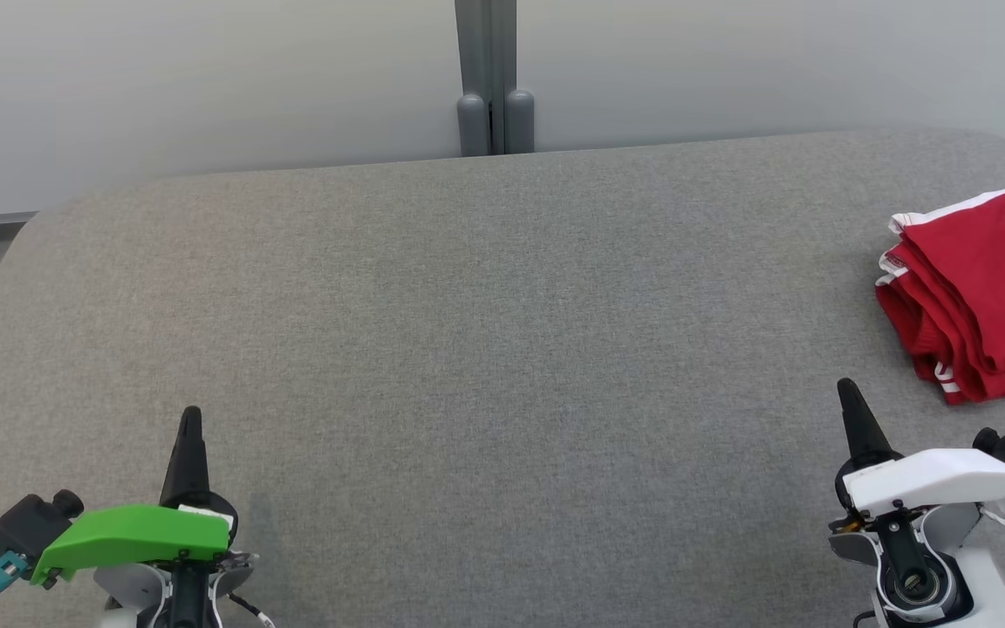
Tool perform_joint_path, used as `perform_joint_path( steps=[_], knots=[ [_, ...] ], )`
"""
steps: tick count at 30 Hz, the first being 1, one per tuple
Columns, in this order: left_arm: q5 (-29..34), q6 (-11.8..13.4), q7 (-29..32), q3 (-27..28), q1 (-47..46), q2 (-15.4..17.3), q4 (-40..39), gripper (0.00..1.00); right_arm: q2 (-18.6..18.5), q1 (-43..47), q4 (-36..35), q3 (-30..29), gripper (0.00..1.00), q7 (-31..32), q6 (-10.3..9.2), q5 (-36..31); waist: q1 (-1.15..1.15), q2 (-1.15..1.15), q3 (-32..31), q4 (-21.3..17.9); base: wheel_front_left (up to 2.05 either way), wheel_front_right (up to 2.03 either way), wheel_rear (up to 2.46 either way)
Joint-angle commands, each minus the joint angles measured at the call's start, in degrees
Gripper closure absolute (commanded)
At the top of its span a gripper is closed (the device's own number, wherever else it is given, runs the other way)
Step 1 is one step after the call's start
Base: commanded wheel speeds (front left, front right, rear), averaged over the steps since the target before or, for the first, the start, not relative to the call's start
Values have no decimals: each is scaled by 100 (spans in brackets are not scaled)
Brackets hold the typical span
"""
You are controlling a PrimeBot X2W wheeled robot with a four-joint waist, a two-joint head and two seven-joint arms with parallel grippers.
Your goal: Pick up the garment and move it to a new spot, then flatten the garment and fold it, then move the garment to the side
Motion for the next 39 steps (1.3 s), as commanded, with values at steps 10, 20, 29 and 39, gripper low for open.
perform_joint_path(
  steps=[10, 20, 29, 39],
  knots=[
    [-665, -37, 173, 81, 39, 43, -159, 100, 18, 49, -178, -84, 100, 163, 4, 714, 0, 0, -12, -16, 0, 0, 0],
    [-1184, -42, 319, 125, 67, 47, -227, 100, 39, 85, -256, -135, 100, 294, 3, 1266, 0, 0, -23, -31, 0, 0, 0],
    [-1684, -47, 452, 166, 86, 51, -299, 100, 57, 123, -326, -186, 100, 411, 3, 1792, 0, 0, -35, -47, 0, 0, 0],
    [-2128, -53, 579, 208, 112, 54, -353, 100, 75, 166, -393, -230, 100, 517, 3, 2257, 0, 0, -46, -63, 0, 0, 0]
  ],
)
